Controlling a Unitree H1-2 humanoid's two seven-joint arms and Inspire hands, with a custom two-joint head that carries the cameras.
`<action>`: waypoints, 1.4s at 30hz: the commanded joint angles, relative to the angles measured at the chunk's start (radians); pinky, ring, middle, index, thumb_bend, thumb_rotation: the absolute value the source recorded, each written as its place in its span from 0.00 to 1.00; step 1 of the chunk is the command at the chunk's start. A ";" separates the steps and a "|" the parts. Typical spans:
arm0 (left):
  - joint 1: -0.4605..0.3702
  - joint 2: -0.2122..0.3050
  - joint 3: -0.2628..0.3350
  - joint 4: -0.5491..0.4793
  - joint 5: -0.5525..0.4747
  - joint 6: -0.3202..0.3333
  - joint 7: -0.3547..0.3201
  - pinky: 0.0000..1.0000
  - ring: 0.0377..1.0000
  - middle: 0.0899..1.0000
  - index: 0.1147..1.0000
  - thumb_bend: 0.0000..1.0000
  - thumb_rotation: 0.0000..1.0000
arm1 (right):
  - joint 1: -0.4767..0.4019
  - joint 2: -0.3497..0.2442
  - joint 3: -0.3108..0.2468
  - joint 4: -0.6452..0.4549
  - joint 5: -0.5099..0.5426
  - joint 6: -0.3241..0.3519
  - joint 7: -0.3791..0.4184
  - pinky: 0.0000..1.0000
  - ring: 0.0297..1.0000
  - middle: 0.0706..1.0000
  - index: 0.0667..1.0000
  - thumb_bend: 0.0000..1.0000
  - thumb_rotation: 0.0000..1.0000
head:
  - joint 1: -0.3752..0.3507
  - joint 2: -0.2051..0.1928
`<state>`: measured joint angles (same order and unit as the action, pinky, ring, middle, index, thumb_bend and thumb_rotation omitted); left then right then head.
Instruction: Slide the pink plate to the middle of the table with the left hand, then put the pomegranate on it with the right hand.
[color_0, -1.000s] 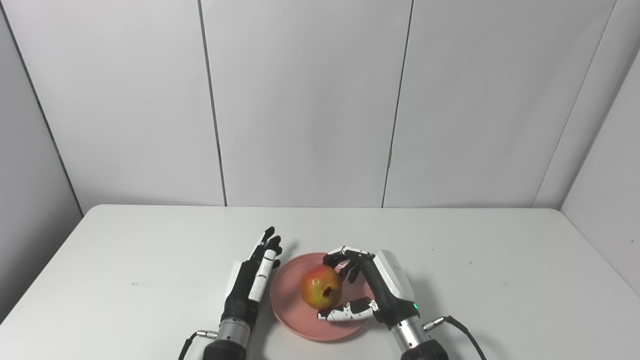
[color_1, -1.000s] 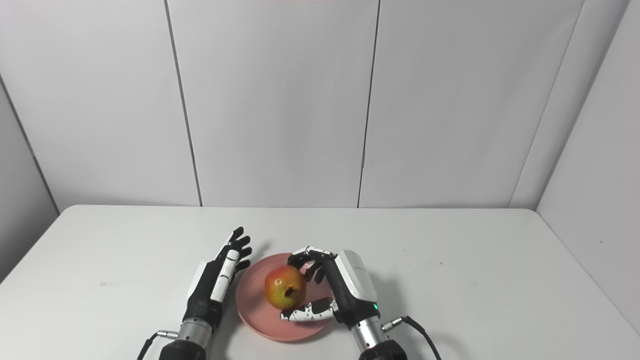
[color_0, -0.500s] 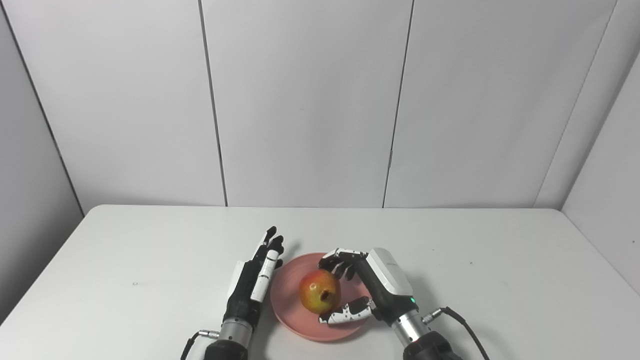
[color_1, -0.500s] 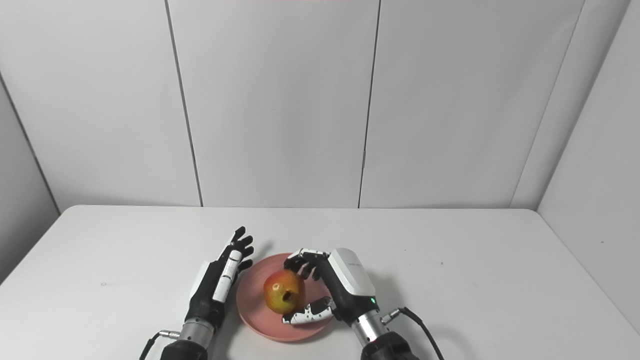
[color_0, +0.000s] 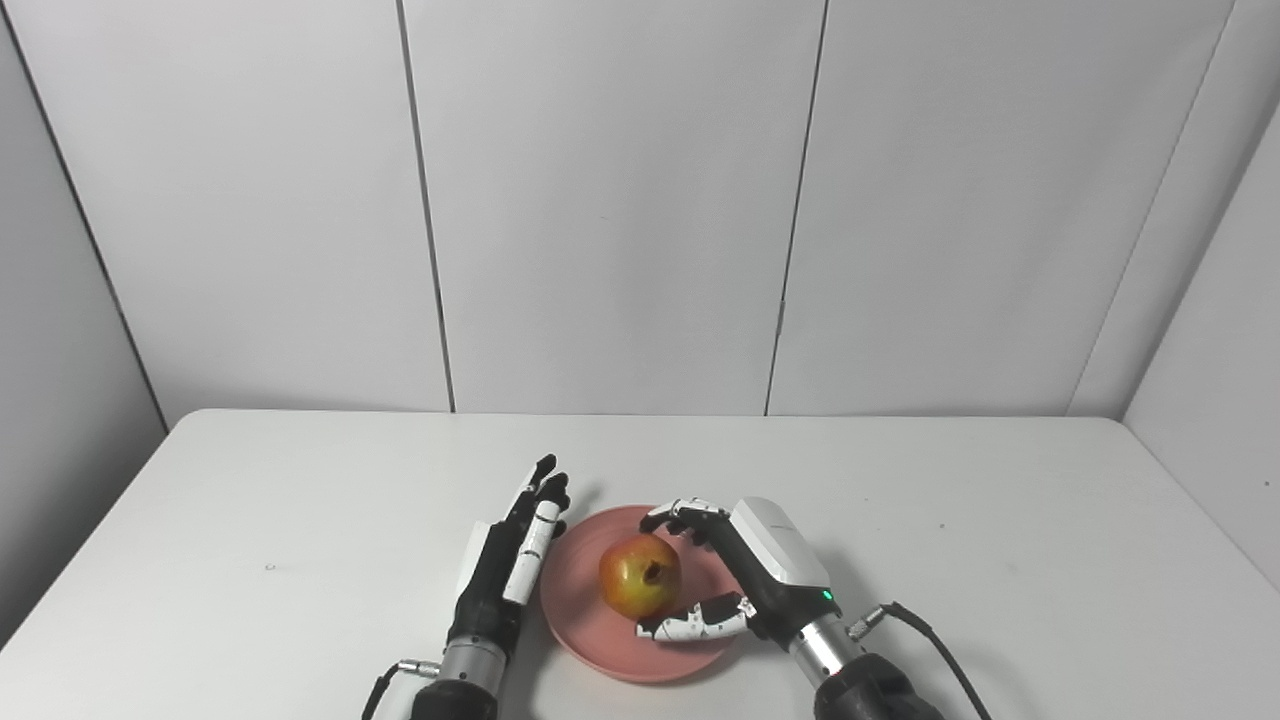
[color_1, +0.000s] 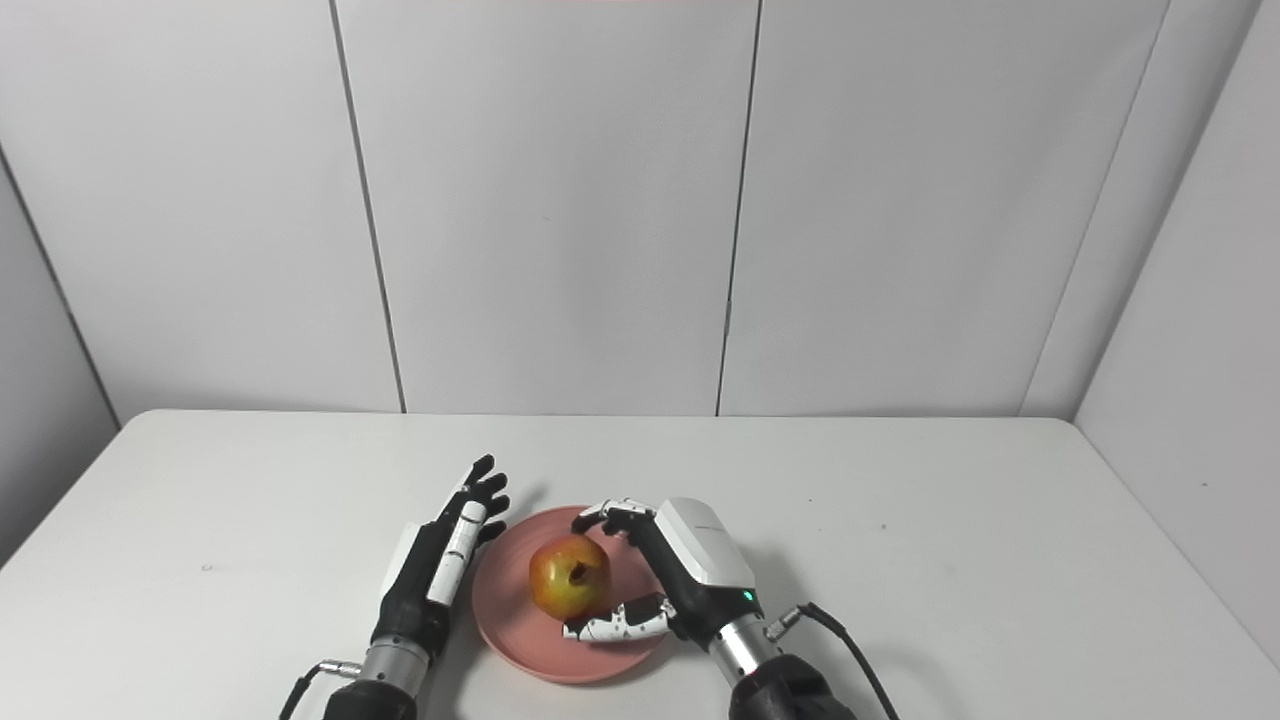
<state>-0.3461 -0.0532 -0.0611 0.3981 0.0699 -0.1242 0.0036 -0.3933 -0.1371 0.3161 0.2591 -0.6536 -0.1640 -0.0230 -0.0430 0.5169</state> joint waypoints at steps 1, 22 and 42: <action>0.011 -0.001 -0.003 0.016 -0.023 -0.024 -0.024 0.91 0.94 0.96 0.95 0.50 1.00 | -0.039 -0.005 -0.003 -0.039 -0.001 0.016 0.006 0.73 0.79 0.79 0.77 0.61 0.31 | 0.000 0.002; 0.016 0.007 -0.012 -0.001 0.036 -0.003 0.028 0.87 0.91 0.93 0.92 0.51 1.00 | 0.025 -0.016 -0.071 -0.129 0.135 -0.008 0.033 0.82 0.91 0.94 0.92 0.63 0.50 | -0.004 0.011; 0.028 0.064 0.031 -0.034 -0.064 -0.028 -0.061 0.92 0.95 0.97 0.97 0.52 1.00 | 0.112 0.020 -0.162 -0.084 0.318 -0.039 -0.007 0.86 0.92 0.96 0.96 0.56 0.81 | -0.013 0.041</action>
<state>-0.3301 -0.0065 -0.0362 0.3675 0.0131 -0.1335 -0.0492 -0.2593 -0.1287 0.1634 0.1896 -0.3474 -0.1436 -0.0013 -0.0567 0.5553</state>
